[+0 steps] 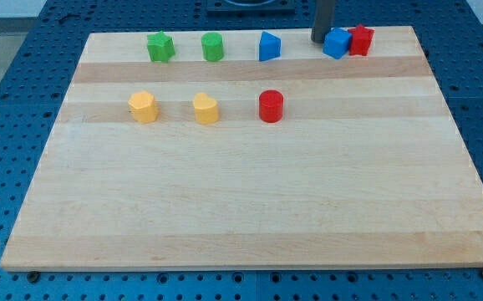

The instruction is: Slide the blue triangle towards the top right

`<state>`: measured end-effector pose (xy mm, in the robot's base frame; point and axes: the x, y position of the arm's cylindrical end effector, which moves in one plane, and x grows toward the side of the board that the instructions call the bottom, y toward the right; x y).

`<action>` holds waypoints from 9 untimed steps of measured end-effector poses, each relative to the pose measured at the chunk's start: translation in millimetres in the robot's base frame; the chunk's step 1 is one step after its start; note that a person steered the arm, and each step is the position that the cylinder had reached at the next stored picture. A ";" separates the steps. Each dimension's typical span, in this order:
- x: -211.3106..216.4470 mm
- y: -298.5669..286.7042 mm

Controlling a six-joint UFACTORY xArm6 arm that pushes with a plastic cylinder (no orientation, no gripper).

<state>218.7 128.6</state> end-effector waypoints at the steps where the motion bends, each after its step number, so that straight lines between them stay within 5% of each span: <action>1: 0.0 3.4; 3: -26.3 -21.5; 6: -3.1 -138.7; 7: 40.0 -138.7; 9: 32.9 -115.2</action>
<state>251.7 13.4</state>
